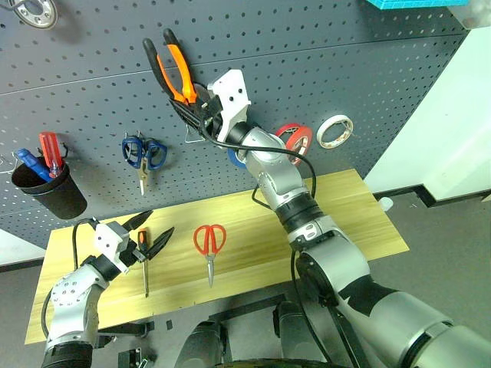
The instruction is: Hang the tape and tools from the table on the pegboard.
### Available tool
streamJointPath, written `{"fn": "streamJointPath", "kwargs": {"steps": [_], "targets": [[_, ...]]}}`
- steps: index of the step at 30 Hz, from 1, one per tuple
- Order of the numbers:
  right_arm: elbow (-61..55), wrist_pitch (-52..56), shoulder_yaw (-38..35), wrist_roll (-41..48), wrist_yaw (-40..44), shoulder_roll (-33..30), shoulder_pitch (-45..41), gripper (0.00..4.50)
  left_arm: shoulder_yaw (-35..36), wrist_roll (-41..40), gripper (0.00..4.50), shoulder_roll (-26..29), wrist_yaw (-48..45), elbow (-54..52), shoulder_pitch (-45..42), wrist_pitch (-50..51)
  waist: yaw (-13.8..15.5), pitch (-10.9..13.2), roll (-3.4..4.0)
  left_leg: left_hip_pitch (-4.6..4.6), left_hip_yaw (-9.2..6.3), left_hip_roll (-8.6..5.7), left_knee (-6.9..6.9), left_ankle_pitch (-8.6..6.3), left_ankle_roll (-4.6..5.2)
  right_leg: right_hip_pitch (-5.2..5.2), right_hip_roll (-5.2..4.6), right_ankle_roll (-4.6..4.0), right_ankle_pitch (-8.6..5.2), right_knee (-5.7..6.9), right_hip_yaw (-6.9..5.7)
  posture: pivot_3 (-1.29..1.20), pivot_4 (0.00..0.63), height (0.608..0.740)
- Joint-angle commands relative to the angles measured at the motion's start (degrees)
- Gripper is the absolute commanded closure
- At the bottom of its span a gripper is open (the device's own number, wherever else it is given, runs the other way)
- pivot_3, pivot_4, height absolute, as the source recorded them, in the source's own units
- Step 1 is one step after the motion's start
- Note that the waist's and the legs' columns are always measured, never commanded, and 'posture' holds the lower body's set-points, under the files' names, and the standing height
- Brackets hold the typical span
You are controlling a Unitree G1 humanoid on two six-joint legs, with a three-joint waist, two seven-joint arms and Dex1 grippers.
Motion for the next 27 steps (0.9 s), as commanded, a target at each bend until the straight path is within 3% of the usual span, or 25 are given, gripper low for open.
{"fn": "streamJointPath", "kwargs": {"steps": [1,13,27], "targets": [[-0.4,-4.2,-1.3,1.5,1.3,1.6,-2.5,2.31,0.3,-0.3,0.70,0.2,0.3,-1.2,0.9,-1.2,0.0,0.0,0.02,0.00,0.00,0.00,0.00,0.00,0.00,0.00,0.00,0.00,0.00,0.01,0.00,-0.06,0.111,0.738],[6.0,-14.0,-1.6,1.6,2.9,5.2,-0.4,2.31,0.7,-0.5,0.70,-0.4,2.9,-3.6,4.7,-2.2,0.4,0.1,0.18,0.02,-0.02,0.00,-0.01,0.00,0.00,0.01,0.02,0.00,-0.01,0.05,0.00,-0.02,0.139,0.738],[11.3,-20.5,-1.6,1.8,2.2,6.2,0.3,2.31,2.2,-3.5,0.70,0.2,4.0,-13.8,14.0,1.6,0.8,1.6,0.36,0.03,-0.03,0.01,-0.01,0.00,0.01,0.02,0.04,-0.02,-0.02,0.07,0.00,0.02,0.186,0.738]]}}
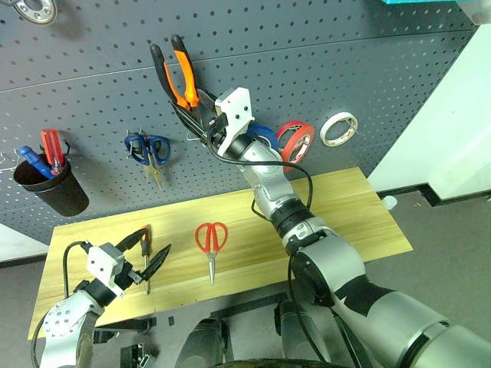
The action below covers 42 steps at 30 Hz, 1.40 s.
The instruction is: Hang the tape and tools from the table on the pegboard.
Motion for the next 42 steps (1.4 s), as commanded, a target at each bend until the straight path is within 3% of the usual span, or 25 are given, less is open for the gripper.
{"fn": "streamJointPath", "kwargs": {"steps": [1,23,32,42], "targets": [[-0.2,-2.6,-0.7,0.6,-0.2,4.0,-0.4,2.31,1.9,-1.4,0.70,1.3,0.2,-3.3,1.2,0.7,0.1,0.4,-0.03,-0.01,-0.01,0.00,0.00,0.00,0.00,0.00,0.00,0.00,0.00,0.00,0.00,0.02,0.188,0.738],[7.4,-4.8,-0.4,-3.0,-5.9,3.3,-2.9,2.31,1.9,-2.1,0.70,1.4,0.3,-7.1,4.2,2.9,0.1,1.5,-0.08,0.04,-0.01,0.01,0.01,0.00,0.00,0.06,0.01,-0.02,-0.02,0.02,-0.01,0.03,0.212,0.738],[9.1,-5.6,-1.2,-3.4,-6.6,2.9,-4.1,2.31,5.7,-9.7,0.70,-2.4,0.5,-9.0,0.8,-0.2,0.2,1.5,-0.09,0.05,-0.04,0.01,0.02,0.00,0.00,0.09,0.01,-0.03,-0.02,0.02,-0.03,0.03,0.213,0.738],[10.1,-6.4,-1.6,-4.3,-7.3,2.9,-4.9,2.31,6.0,-10.2,0.70,-3.9,-0.9,-7.6,-1.0,-2.5,0.1,2.0,-0.20,-0.01,-0.04,0.01,0.00,0.00,0.00,0.03,0.02,-0.03,-0.02,-0.01,-0.02,0.03,0.207,0.738]]}}
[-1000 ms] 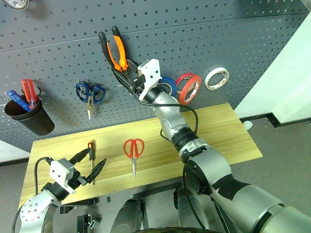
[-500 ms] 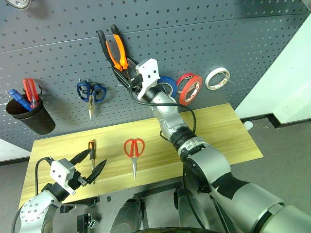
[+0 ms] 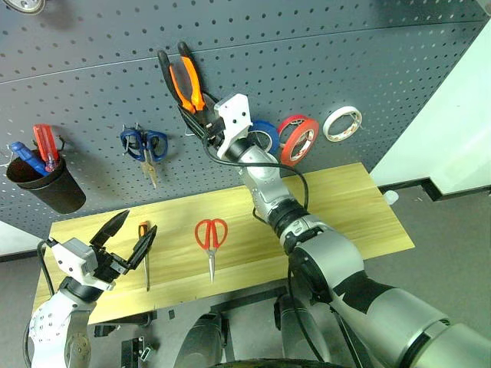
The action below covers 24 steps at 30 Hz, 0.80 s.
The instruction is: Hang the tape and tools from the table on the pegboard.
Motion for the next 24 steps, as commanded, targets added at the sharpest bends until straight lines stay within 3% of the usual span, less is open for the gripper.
{"fn": "streamJointPath", "kwargs": {"steps": [1,6,13,19,24], "targets": [[-0.1,-0.4,-0.2,-1.1,-0.8,2.2,-1.8,2.31,1.3,-1.2,0.70,-0.8,-0.9,-0.2,-0.1,-2.3,0.0,0.2,-0.02,-0.03,0.00,0.00,0.00,0.00,0.00,-0.03,0.00,0.00,0.00,0.00,0.00,0.03,0.205,0.738],[0.5,-0.3,-0.3,-1.5,-0.4,2.1,-1.0,2.31,1.7,-0.7,0.70,-0.9,-1.6,0.9,-0.1,-3.3,0.0,0.4,-0.09,-0.10,0.01,0.00,-0.01,0.00,0.00,-0.10,0.00,0.00,0.00,-0.04,0.00,0.03,0.202,0.738],[-0.4,-1.8,-1.1,-1.1,0.0,1.9,-0.7,0.06,1.4,-0.7,0.70,-0.7,-2.4,2.5,-0.7,-3.6,0.0,0.4,-0.10,-0.05,0.01,0.00,0.01,0.00,0.00,-0.05,0.00,0.00,0.00,0.01,0.00,0.03,0.197,0.738],[-3.7,-5.5,-0.2,-2.5,-0.8,0.2,1.1,0.02,1.3,0.0,0.70,-0.4,-2.9,3.7,-1.2,-4.0,0.0,0.4,-0.11,-0.02,-0.01,0.00,0.05,0.03,-0.04,-0.02,0.02,-0.04,0.03,0.04,0.00,0.03,0.184,0.738],[-16.1,-6.4,2.4,-5.0,0.2,-4.2,9.7,0.02,2.9,-1.2,0.70,1.2,-4.5,2.7,1.7,-3.6,0.0,0.4,-0.15,-0.08,0.00,0.00,0.00,0.03,-0.04,-0.07,0.02,-0.02,0.02,-0.04,0.01,0.02,0.176,0.738]]}}
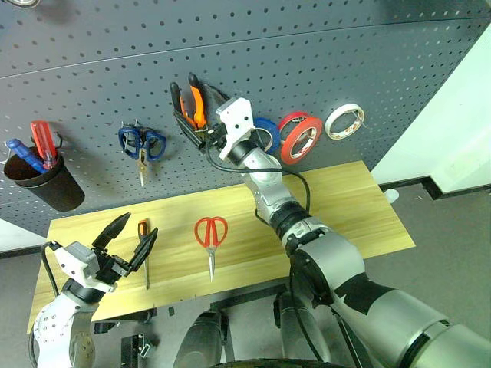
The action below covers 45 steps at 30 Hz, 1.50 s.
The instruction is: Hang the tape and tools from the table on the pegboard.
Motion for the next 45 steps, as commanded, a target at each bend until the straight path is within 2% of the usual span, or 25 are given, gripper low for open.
{"fn": "streamJointPath", "kwargs": {"steps": [1,6,11,13,16,21,26,30,33,35,38,41,45], "targets": [[-12.7,-1.1,2.2,-1.9,1.4,-3.0,6.3,0.02,2.6,-1.5,0.70,1.6,-1.5,-1.8,2.8,-0.4,0.0,0.0,0.00,-0.01,0.00,0.00,0.00,0.00,0.00,-0.01,0.00,0.01,0.00,-0.01,0.00,0.02,0.175,0.738],[-37.3,4.5,5.5,0.0,6.4,-9.6,20.1,0.02,3.7,-3.5,0.70,0.5,-2.8,-4.1,7.0,-1.0,0.2,0.0,-0.01,-0.06,0.04,0.00,0.00,-0.01,0.01,-0.01,-0.03,0.03,-0.02,-0.06,0.01,0.00,0.168,0.738],[-56.5,12.0,7.5,4.8,12.4,-17.2,29.6,0.02,3.8,-3.0,0.70,-1.2,-2.4,-3.9,9.2,-2.0,1.2,0.0,-0.02,0.07,0.09,0.05,0.02,-0.01,0.01,0.11,-0.01,0.03,-0.03,-0.03,0.02,0.00,0.163,0.738],[-62.3,17.2,8.8,7.6,16.3,-21.0,32.4,0.02,3.1,0.7,0.70,-1.2,-0.8,-1.8,9.2,-2.2,1.6,0.0,-0.06,0.10,0.09,0.05,0.08,-0.01,0.01,0.21,-0.02,0.03,-0.04,-0.07,0.01,0.00,0.161,0.738],[-68.6,27.9,10.5,10.8,20.0,-26.0,35.8,0.02,1.0,12.3,0.70,-0.5,7.7,1.5,8.5,0.2,2.3,-0.1,-0.13,0.14,0.09,0.03,0.16,-0.01,0.02,0.36,-0.03,-0.14,-0.14,-0.18,0.01,-0.01,0.159,0.738],[-74.9,49.7,12.0,13.5,18.6,-29.9,39.7,0.02,-3.4,17.2,0.70,-1.2,13.0,1.4,6.8,5.9,3.0,-0.2,-0.26,0.13,0.08,0.03,0.18,-0.01,0.02,0.40,-0.04,-0.13,-0.15,-0.21,-0.01,-0.02,0.157,0.738],[-77.2,69.8,16.5,12.0,16.3,-31.7,41.4,0.02,-6.5,18.1,0.70,2.5,13.2,1.6,4.9,17.1,2.9,-0.2,-0.34,0.12,0.02,0.03,0.17,-0.01,0.02,0.37,-0.04,-0.12,-0.14,-0.20,-0.08,-0.02,0.153,0.738],[-76.0,70.6,18.4,9.6,16.7,-32.9,42.9,0.02,-9.2,18.9,0.70,1.7,17.3,-0.6,1.3,25.0,3.0,-0.2,-0.34,0.09,0.04,0.02,0.17,-0.01,0.02,0.37,-0.08,0.07,-0.05,-0.24,-0.08,-0.02,0.149,0.738],[-74.2,68.9,17.7,7.3,14.5,-32.4,43.5,0.00,-14.5,21.2,0.07,-1.5,22.4,-7.0,-1.2,33.5,3.4,-0.3,-0.42,0.08,0.04,-0.04,0.21,-0.01,0.01,0.40,-0.15,0.09,-0.03,-0.26,-0.09,-0.02,0.148,0.738],[-73.3,67.9,17.0,6.9,14.1,-32.1,43.3,0.00,-17.6,23.6,0.03,-3.1,25.9,-11.1,-3.0,38.5,3.4,-0.3,-0.58,0.08,0.04,-0.05,0.23,-0.01,0.01,0.43,-0.16,0.09,-0.03,-0.29,-0.09,-0.02,0.151,0.738],[-73.4,67.8,15.2,7.9,14.9,-32.5,43.1,0.00,-25.6,33.0,0.03,-5.6,35.2,-16.0,-8.8,55.8,3.5,-0.4,-0.60,0.08,0.02,-0.05,0.22,-0.01,0.01,0.43,-0.15,0.09,-0.03,-0.28,-0.12,-0.02,0.153,0.738],[-72.6,67.1,14.1,7.8,15.4,-32.8,41.9,0.00,-28.5,31.4,0.03,-9.2,36.8,-18.1,-13.8,73.0,3.1,-0.4,-0.62,0.12,0.01,-0.05,0.22,-0.01,0.01,0.46,-0.14,0.10,-0.03,-0.25,-0.13,-0.02,0.155,0.738],[-72.6,65.8,13.7,7.6,17.0,-33.3,41.2,0.00,-30.4,31.0,0.03,-13.5,39.6,-18.6,-17.9,85.3,2.8,-0.4,-0.62,0.13,0.00,-0.05,0.18,-0.01,0.01,0.45,-0.13,0.13,-0.05,-0.25,-0.14,-0.02,0.157,0.738]]}}
